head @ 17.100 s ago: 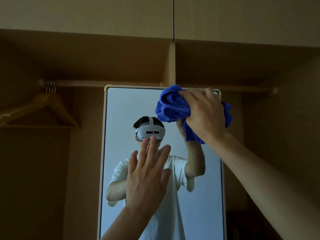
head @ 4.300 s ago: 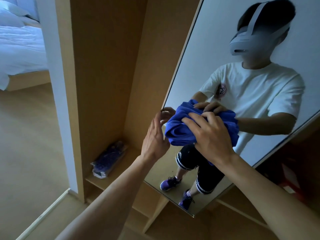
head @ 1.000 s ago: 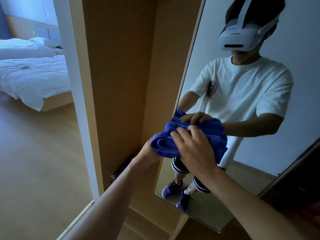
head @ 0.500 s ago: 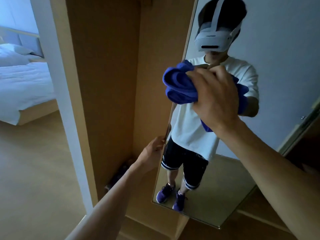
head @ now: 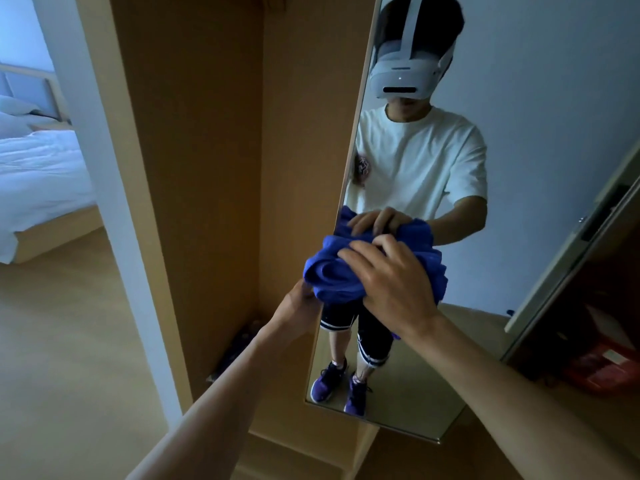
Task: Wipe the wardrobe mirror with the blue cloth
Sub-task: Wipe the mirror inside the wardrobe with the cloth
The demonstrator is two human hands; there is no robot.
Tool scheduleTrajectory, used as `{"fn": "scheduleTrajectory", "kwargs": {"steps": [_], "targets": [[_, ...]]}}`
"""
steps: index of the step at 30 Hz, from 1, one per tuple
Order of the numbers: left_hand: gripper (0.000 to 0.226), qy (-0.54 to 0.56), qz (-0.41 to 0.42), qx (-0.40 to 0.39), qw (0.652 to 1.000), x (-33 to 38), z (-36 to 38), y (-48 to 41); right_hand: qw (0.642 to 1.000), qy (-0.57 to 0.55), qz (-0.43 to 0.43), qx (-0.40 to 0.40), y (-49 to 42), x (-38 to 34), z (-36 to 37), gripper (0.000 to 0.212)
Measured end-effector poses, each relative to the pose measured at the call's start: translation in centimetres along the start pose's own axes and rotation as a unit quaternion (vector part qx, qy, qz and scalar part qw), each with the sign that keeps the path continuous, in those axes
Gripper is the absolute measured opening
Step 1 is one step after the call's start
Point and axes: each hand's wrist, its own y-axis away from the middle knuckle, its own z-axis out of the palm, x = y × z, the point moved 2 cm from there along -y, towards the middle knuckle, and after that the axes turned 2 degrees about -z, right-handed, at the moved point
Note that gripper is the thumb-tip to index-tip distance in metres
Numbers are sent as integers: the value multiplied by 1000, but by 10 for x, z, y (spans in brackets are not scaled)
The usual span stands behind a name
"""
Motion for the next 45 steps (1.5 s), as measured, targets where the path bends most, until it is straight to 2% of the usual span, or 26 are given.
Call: {"fn": "scheduleTrajectory", "kwargs": {"steps": [4,8,12,15,17,20,25,28,32,35,37,39,42,44,45], "targets": [[40,87,-8,-30,996,-9,0,-1,995,-13,39,96,-30,23,-35,48],[41,93,3,-30,995,-17,4,0,988,-10,58,144,-47,37,-46,47],[51,115,-8,-38,993,-17,2,-3,991,29,17,131,-16,26,-14,46],[38,92,-3,-15,996,-17,3,-4,994,27,14,110,13,14,18,35],[30,113,22,1,993,-20,5,-4,996,18,11,87,32,2,38,31],[37,119,58,-11,991,-24,8,0,999,6,-8,40,63,-15,63,31],[51,116,12,-28,993,-25,10,-1,999,1,-36,6,87,-26,74,29],[48,114,20,-26,993,-33,10,-1,999,-16,-24,20,76,-20,60,36],[62,93,23,-11,995,-39,10,-1,996,-25,27,83,47,-1,29,48],[69,89,-9,-36,995,-41,13,-1,992,-28,49,113,33,8,18,47],[60,89,-20,-44,995,-43,15,2,992,-20,44,118,35,5,24,42],[42,116,-4,-34,993,-45,18,3,993,-9,31,114,46,-4,36,37],[46,106,22,-45,993,-44,23,5,996,-15,25,83,64,-18,61,35],[33,129,23,-55,990,-39,19,10,999,-19,18,46,77,-31,76,38],[35,132,26,-55,989,-41,19,9,999,-20,15,33,84,-36,83,37]]}}
